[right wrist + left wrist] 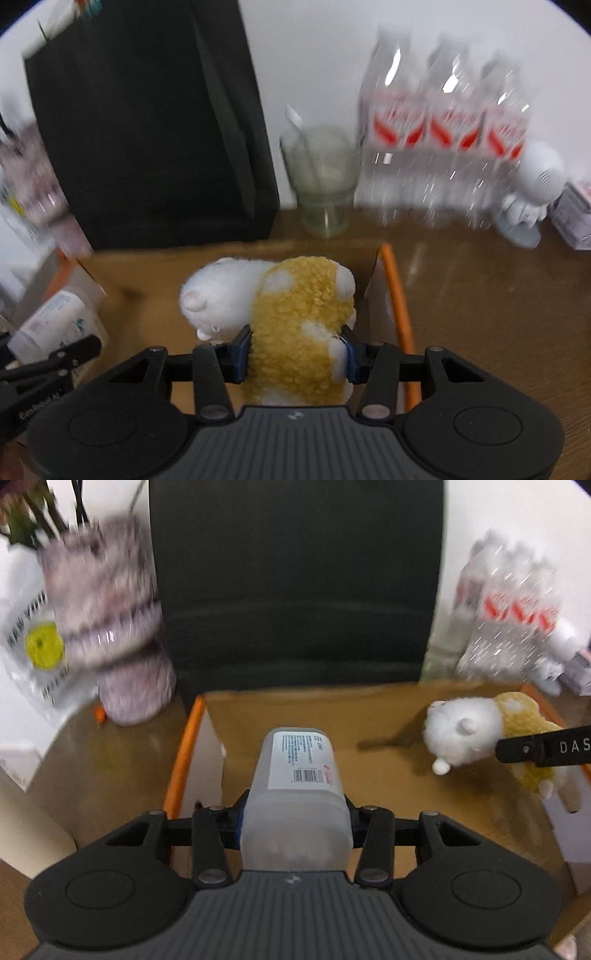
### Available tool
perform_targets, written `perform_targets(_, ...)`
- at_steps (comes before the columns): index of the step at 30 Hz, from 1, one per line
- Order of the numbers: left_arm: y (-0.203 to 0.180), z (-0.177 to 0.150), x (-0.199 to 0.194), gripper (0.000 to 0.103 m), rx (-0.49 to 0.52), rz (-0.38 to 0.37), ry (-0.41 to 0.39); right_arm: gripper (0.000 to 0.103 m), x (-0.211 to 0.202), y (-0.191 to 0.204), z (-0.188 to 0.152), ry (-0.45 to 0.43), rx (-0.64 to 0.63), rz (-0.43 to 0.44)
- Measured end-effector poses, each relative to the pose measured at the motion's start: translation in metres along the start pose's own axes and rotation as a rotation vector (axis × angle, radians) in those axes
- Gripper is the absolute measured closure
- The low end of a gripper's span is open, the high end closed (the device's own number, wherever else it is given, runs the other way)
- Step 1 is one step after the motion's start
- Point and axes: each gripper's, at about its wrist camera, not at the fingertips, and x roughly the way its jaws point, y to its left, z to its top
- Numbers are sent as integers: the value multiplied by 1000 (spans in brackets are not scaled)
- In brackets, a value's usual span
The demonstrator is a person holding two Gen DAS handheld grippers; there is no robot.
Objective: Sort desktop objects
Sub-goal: 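Carry container and plush toy into the cardboard box and open both tools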
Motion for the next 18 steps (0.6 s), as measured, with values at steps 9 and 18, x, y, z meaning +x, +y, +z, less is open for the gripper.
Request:
perform_targets(9, 2, -3, -9, 29, -9, -7, 56, 37, -3, 11, -6, 4, 18, -20)
perform_targets(18, 18, 21, -83, 3, -23, 80, 60, 19, -79, -6, -4, 39, 85, 7)
